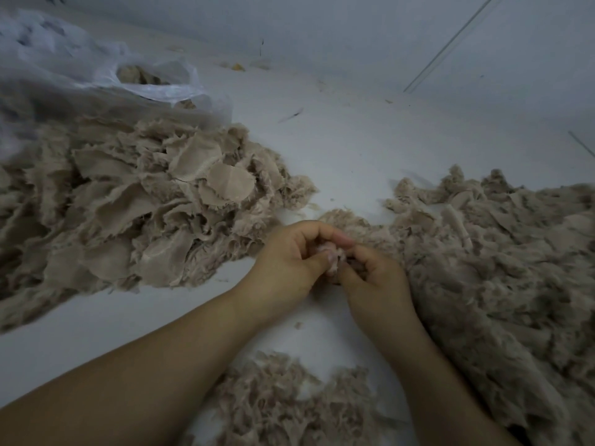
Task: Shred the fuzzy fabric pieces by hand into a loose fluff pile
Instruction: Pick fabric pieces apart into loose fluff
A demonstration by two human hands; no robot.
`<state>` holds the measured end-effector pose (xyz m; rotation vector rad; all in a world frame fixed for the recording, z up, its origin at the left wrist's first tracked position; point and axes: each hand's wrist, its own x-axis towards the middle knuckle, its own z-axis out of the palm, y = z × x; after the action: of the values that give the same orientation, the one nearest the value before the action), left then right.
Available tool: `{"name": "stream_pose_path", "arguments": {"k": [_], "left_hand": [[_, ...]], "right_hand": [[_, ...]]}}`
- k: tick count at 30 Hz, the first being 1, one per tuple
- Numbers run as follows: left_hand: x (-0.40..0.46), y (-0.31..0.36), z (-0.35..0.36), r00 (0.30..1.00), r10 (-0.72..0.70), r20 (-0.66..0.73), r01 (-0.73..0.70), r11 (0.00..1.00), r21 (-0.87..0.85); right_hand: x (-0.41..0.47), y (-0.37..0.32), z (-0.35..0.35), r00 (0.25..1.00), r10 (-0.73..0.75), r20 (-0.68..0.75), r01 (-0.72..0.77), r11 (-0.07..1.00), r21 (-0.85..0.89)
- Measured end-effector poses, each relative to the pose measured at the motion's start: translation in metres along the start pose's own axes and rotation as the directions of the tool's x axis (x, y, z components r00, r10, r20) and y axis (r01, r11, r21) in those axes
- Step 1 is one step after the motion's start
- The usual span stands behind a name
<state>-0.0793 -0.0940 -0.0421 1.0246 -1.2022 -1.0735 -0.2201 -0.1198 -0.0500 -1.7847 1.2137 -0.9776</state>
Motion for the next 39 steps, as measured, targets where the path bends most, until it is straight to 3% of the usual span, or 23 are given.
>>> {"name": "stream_pose_path", "arguments": {"k": [4, 7, 12, 16, 19, 22, 26, 30, 39], "left_hand": [[0.004, -0.002, -0.002, 0.995, 0.036, -0.098, -0.044, 0.996, -0.077], [0.007, -0.004, -0.005, 0.98, 0.069, -0.186, -0.091, 0.99, -0.11], [0.005, -0.003, -0.006, 0.979, 0.045, -0.196, -0.075, 0.986, -0.147], [0.004, 0.001, -0.004, 0.983, -0.162, -0.084, 0.167, 0.985, 0.051], [0.004, 0.005, 0.002, 0.985, -0.171, -0.025, 0.173, 0.967, 0.187], [0.003, 0.004, 0.005, 0.982, -0.179, -0.066, 0.185, 0.978, 0.098], [0.002, 0.004, 0.001, 0.972, -0.184, -0.149, 0.159, 0.973, -0.164], [-0.001, 0.004, 0.002, 0.974, -0.18, -0.136, 0.128, 0.937, -0.326], [-0.004, 0.005, -0.004, 0.968, -0.214, -0.128, 0.159, 0.926, -0.343]], "right_hand": [[0.002, 0.001, 0.0, 0.995, -0.049, -0.081, 0.037, 0.989, -0.142], [0.003, 0.001, 0.001, 0.982, -0.07, -0.178, 0.039, 0.984, -0.175], [0.003, 0.002, 0.001, 0.974, -0.053, -0.218, 0.02, 0.988, -0.152], [0.004, 0.003, 0.0, 0.978, -0.066, -0.197, 0.052, 0.996, -0.077], [0.005, 0.004, 0.001, 0.984, -0.072, -0.165, 0.072, 0.997, -0.007], [0.002, 0.001, 0.003, 0.986, -0.048, -0.16, 0.049, 0.999, 0.006], [0.001, -0.001, 0.005, 0.98, -0.059, -0.191, 0.045, 0.996, -0.076], [0.001, 0.0, 0.005, 0.969, -0.051, -0.242, 0.032, 0.996, -0.084], [0.001, 0.001, 0.006, 0.958, -0.04, -0.283, 0.018, 0.996, -0.083]]}}
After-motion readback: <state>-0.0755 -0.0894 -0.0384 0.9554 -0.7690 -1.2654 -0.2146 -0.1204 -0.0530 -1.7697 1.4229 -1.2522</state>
